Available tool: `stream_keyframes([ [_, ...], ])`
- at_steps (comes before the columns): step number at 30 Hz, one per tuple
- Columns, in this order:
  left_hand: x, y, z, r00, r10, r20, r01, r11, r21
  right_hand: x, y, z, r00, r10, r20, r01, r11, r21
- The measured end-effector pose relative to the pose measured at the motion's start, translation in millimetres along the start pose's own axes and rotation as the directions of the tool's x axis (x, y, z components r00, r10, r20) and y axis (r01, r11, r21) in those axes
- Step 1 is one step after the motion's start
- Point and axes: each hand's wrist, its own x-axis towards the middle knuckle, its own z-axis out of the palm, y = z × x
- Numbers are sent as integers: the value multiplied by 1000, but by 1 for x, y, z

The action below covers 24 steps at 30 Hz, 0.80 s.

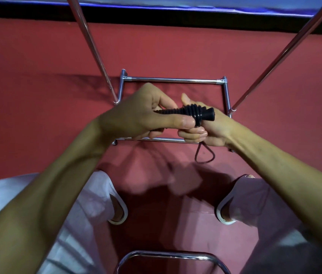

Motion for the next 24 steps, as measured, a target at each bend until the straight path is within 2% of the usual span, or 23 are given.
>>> stream_keyframes([
  [4, 1, -8, 13, 968, 48, -246, -15, 991, 134, 8, 14, 3, 994, 28, -108, -21, 998, 65],
  [6, 1, -13, 19, 944, 75, -321, -10, 979, 202, 9, 22, 2, 989, 63, -131, -48, 992, 114],
  [9, 1, -16, 25, 943, 131, -306, -36, 954, 299, 7, 28, 0, 986, 132, -106, -107, 971, 213],
  [11, 2, -20, 25, 942, 169, -289, -62, 937, 344, 3, 24, -2, 982, 156, -109, -135, 974, 182],
  [14, 7, -23, 26, 937, 149, -316, -69, 965, 252, -1, 11, -2, 975, 185, -126, -173, 980, 103],
  [15, 9, -24, 28, 928, 130, -348, -65, 979, 194, 0, 7, -1, 968, 176, -179, -171, 984, 41],
  [16, 12, -22, 30, 914, 107, -392, -59, 989, 133, 1, 5, -1, 952, 136, -276, -155, 987, -50],
  [18, 16, -19, 32, 873, 31, -486, -26, 1000, 18, 3, 2, 1, 874, -38, -485, -121, 949, -292],
  [20, 16, -15, 30, 842, -124, -526, 60, 989, -136, 2, 0, 3, 787, -239, -569, -106, 856, -506],
  [22, 16, -13, 25, 818, -323, -476, 158, 922, -355, -4, 1, 2, 694, -482, -535, -92, 678, -729],
  [24, 16, -13, 21, 824, -453, -340, 218, 807, -549, -14, 4, 2, 612, -706, -357, -128, 357, -925],
])
